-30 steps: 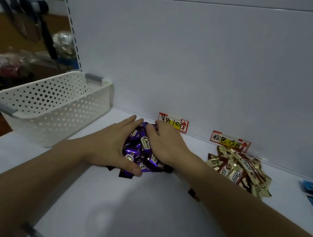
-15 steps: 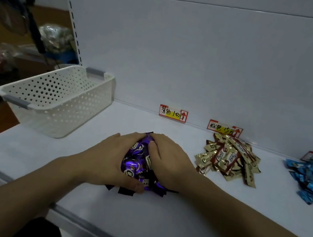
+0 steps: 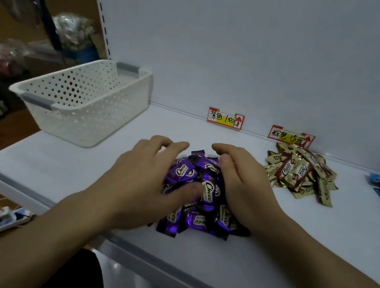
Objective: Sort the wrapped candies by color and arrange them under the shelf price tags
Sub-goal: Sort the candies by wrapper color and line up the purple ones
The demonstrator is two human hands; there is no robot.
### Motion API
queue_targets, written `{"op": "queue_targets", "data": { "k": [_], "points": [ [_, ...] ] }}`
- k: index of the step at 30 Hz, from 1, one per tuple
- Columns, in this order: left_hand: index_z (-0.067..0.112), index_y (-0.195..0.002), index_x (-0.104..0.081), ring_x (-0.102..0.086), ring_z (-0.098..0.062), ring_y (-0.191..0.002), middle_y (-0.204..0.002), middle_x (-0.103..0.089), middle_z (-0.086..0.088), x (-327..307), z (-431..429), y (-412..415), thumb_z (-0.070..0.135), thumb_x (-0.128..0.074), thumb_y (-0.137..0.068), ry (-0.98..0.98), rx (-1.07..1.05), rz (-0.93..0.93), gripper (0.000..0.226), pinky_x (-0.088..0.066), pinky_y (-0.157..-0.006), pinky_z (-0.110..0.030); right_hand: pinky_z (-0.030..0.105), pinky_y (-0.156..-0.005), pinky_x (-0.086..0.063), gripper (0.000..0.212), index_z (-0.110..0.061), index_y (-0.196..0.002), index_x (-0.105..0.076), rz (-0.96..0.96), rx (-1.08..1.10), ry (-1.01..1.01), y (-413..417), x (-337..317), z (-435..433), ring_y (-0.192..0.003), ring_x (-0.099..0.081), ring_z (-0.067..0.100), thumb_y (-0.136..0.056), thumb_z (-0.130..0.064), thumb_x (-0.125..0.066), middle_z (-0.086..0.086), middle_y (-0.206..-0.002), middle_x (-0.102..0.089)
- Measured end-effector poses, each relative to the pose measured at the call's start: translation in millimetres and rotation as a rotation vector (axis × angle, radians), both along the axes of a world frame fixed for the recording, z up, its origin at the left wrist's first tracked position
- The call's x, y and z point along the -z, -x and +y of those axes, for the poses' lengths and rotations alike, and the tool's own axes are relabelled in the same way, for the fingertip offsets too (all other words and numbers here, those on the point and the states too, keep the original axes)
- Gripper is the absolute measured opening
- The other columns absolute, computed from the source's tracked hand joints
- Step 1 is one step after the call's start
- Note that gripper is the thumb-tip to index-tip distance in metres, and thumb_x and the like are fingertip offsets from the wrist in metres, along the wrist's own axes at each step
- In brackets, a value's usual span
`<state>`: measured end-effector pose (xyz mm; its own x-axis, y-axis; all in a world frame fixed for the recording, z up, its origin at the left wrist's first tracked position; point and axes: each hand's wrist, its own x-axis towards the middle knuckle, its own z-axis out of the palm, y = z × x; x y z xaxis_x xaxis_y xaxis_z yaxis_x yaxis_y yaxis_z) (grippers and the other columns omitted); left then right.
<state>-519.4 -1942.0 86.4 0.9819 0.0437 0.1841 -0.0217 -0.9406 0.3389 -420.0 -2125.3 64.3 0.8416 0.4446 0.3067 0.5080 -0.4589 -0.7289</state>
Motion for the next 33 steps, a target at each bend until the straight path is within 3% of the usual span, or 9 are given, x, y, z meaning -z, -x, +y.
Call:
{"op": "queue_targets", "data": {
  "k": [3, 6, 9, 13, 16, 21, 26, 29, 33],
  "points": [
    [0.043, -0.153, -0.007, -0.038, -0.014, -0.127, -0.14, -0.034, 0.011, 11, -27, -8, 0.094, -0.012, -0.069, -0.161, -0.029, 0.063, 0.099, -0.041, -0.101, -0.041, 0.023, -0.101, -0.04, 0.044, -0.018, -0.128, -0.062, -0.12, 0.065, -0.029, -5, 1, -1, -0.114, -0.053, 0.003, -0.1, -0.031, -0.03, -0.006, -0.122, -0.062],
    [0.042, -0.146, -0.025, -0.043, -0.016, -0.116, -0.131, -0.042, 0.006, 24, -33, -21, 0.086, -0.012, -0.077, -0.259, -0.079, -0.005, 0.083, -0.042, -0.092, -0.041, 0.024, -0.098, -0.041, 0.043, -0.019, -0.121, -0.064, -0.118, 0.123, -0.056, -14, 1, -5, -0.11, -0.054, 0.006, -0.099, -0.031, -0.029, -0.006, -0.116, -0.064],
    [0.036, -0.112, -0.049, -0.051, -0.016, -0.093, -0.106, -0.049, 0.006, 31, -18, -29, 0.075, -0.03, -0.087, -0.213, -0.042, -0.138, 0.05, -0.047, -0.075, -0.039, 0.025, -0.094, -0.043, 0.042, -0.022, -0.115, -0.066, -0.051, 0.145, -0.075, -18, 1, -7, -0.106, -0.056, 0.004, -0.098, -0.032, -0.029, -0.01, -0.109, -0.064],
    [0.04, -0.087, -0.028, -0.048, -0.012, -0.067, -0.087, -0.045, 0.009, 29, -6, -38, 0.062, -0.05, -0.086, -0.025, 0.043, -0.233, 0.031, -0.046, -0.058, -0.031, 0.014, -0.084, -0.039, 0.041, -0.02, -0.11, -0.068, -0.058, 0.116, -0.001, -16, 4, -5, -0.097, -0.055, 0.003, -0.098, -0.033, -0.03, -0.013, -0.1, -0.063],
    [0.03, -0.101, -0.053, -0.054, -0.012, -0.073, -0.091, -0.051, 0.01, 25, -2, -40, 0.061, -0.054, -0.084, 0.01, 0.072, -0.222, 0.036, -0.049, -0.065, -0.031, 0.012, -0.079, -0.036, 0.034, -0.02, -0.105, -0.067, -0.066, 0.101, 0.062, -15, 6, -3, -0.093, -0.053, 0.006, -0.105, -0.027, -0.034, -0.013, -0.094, -0.06],
    [0.032, -0.124, -0.053, -0.058, -0.014, -0.097, -0.106, -0.061, 0.008, 16, 13, -47, 0.046, -0.065, -0.087, 0.058, 0.136, -0.193, 0.041, -0.048, -0.086, -0.034, 0.008, -0.076, -0.034, 0.029, -0.022, -0.105, -0.067, -0.041, 0.124, 0.064, -13, 5, -3, -0.092, -0.051, 0.004, -0.106, -0.022, -0.037, -0.013, -0.094, -0.059],
    [0.02, -0.103, -0.063, -0.056, -0.011, -0.083, -0.089, -0.063, 0.009, 9, 16, -54, 0.036, -0.064, -0.093, 0.097, 0.142, -0.155, 0.018, -0.045, -0.074, -0.034, 0.005, -0.074, -0.032, 0.029, -0.024, -0.102, -0.066, -0.026, 0.128, 0.047, -14, 5, -5, -0.09, -0.051, -0.001, -0.106, -0.023, -0.038, -0.011, -0.096, -0.061],
    [0.027, -0.099, -0.069, -0.065, -0.002, -0.084, -0.089, -0.072, 0.015, 3, 27, -64, 0.03, -0.068, -0.092, 0.297, 0.126, -0.114, 0.008, -0.053, -0.081, -0.034, 0.007, -0.074, -0.033, 0.031, -0.022, -0.101, -0.068, -0.023, 0.135, 0.027, -16, 4, -6, -0.092, -0.053, -0.002, -0.106, -0.022, -0.038, -0.011, -0.095, -0.063],
    [0.025, -0.1, -0.072, -0.073, -0.012, -0.087, -0.092, -0.076, 0.01, -7, 45, -79, 0.028, -0.071, -0.091, 0.516, 0.074, -0.12, 0.009, -0.057, -0.088, -0.046, 0.01, -0.076, -0.035, 0.031, -0.024, -0.099, -0.068, -0.011, 0.159, -0.007, -19, 1, -8, -0.095, -0.054, -0.003, -0.106, -0.022, -0.038, -0.011, -0.097, -0.065]
  ]
}}
